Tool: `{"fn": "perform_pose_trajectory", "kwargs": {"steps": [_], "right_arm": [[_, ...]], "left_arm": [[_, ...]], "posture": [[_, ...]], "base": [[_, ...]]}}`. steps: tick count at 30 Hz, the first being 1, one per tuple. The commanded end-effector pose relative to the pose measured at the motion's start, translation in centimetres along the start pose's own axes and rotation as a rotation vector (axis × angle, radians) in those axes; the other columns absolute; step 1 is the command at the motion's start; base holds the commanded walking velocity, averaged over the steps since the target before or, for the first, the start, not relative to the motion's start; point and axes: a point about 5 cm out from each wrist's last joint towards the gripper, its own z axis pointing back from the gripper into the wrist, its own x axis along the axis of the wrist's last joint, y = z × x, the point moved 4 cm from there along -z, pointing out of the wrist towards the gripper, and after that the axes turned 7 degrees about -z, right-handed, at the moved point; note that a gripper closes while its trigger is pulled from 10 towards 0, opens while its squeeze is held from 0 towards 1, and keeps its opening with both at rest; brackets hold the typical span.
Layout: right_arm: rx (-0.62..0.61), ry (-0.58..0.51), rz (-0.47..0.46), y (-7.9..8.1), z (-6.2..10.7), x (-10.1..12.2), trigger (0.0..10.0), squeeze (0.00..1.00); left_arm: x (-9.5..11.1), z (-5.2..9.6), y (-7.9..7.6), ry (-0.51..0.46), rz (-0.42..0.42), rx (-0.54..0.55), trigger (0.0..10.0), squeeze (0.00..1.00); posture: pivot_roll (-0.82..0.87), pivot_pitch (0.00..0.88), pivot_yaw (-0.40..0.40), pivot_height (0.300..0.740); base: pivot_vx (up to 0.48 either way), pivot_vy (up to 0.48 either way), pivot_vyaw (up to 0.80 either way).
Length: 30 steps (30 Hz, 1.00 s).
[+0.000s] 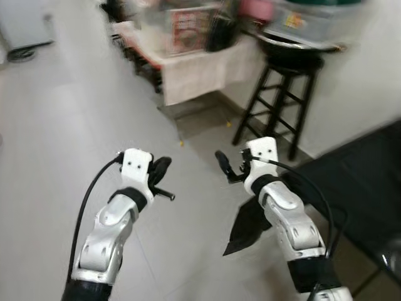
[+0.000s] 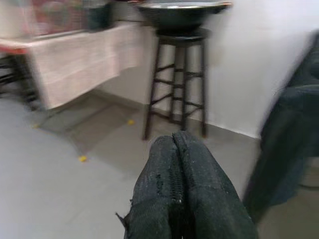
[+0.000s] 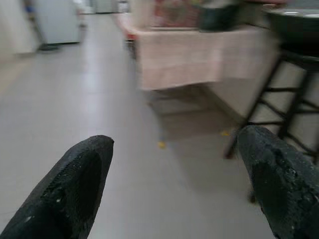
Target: Building children table
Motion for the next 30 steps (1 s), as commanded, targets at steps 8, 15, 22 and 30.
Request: {"fn": "perform_pose_trajectory", "kwargs": {"steps": [8,15,22,30], "right_arm": [[0.084,-0.065,0.007,1.4,0.1,1.0,10.0,0.00],[0.087,-0.105,0.010,1.6,0.1,1.5,10.0,0.00],[0.064,-0.193,0.011,1.3,0.0,3.4,10.0,0.00],[0.049,-0.228,0.034,0.9,-0.2,4.6,10.0,0.00]], "left_arm": [[-0.3,-0.1,0.3,0.002,-0.019,0.007,10.0,0.00],[-0.4,-0.1,0.6,-0.003,-0.015,0.023,10.0,0.00],[0.0,-0.2,1.6,-0.025,-0.020,0.063,10.0,0.00],[0.8,-0.3,2.2,-0.054,-0.016,0.089,10.0,0.00]], "posture": [[-0.03,0.036,-0.004,0.740],[-0.03,0.028,-0.005,0.740],[-0.01,0.012,0.000,0.740],[-0.01,0.017,-0.003,0.740]], "base": [[0.000,0.000,-0.80],[0.000,0.000,-0.80],[0.000,0.000,-0.80],[0.000,0.000,-0.80]]}}
